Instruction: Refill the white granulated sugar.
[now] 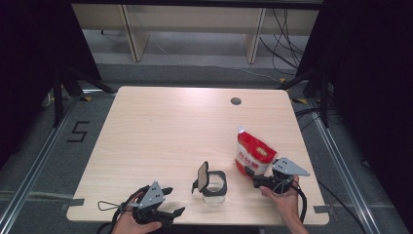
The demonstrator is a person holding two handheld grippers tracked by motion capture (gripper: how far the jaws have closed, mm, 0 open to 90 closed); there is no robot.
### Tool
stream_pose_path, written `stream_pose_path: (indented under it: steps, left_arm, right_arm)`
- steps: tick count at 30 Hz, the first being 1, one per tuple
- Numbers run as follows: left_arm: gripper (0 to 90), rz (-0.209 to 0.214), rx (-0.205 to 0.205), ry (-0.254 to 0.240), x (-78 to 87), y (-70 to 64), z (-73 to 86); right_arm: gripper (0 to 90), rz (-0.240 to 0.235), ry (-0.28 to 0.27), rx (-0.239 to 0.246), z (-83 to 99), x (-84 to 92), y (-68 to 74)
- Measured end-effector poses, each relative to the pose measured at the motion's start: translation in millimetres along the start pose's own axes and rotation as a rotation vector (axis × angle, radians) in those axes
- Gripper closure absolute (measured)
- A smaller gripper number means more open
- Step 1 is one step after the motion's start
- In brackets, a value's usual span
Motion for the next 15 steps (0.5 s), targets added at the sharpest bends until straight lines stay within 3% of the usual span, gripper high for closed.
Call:
stream_pose_path:
  steps: [2,3,7,9,11,12,13,15]
  left_arm:
    - [24.6,0.0,0.0,-0.001,-0.2,0.4,0.0]
    - [24.6,-0.002,-0.03,0.025,1.1,3.4,0.9]
    - [24.6,-0.005,-0.043,0.006,0.1,3.8,-0.6]
    - [24.6,-0.006,-0.045,0.019,0.8,3.8,0.1]
    - [24.6,-0.005,-0.049,0.024,0.7,3.6,0.4]
    - [24.6,0.005,-0.006,0.007,-0.7,0.0,0.5]
    - [24.7,0.008,-0.011,0.012,-0.9,0.4,0.9]
    - [24.6,0.015,-0.014,0.026,-1.0,0.5,2.7]
  right_arm:
    - [21.0,-0.004,-0.003,0.011,-0.7,-1.9,0.0]
    - [21.3,0.003,-0.017,0.011,-1.7,-3.6,0.3]
    - [24.5,-0.016,-0.036,0.055,-2.5,-7.9,1.5]
    - [24.8,0.006,-0.044,0.03,-2.7,-8.3,1.9]
    - [25.4,-0.01,-0.046,0.017,-2.1,-8.2,3.5]
    - [25.8,-0.011,-0.042,0.03,-1.0,-8.6,2.2]
    - [26.3,0.005,-0.049,0.052,-0.6,-9.6,-0.6]
    - [27.8,-0.02,-0.033,0.034,2.0,-8.7,-0.1]
Point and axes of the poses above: each handheld gripper's, and its own axes: x roughly backward along the jaws, z roughly out of its underside, y roughly to its left, the point moved 8 cm from there along -x, roughly forward along the jaws, and after that the axes turned 14 degrees about x, right-handed, at the moved point
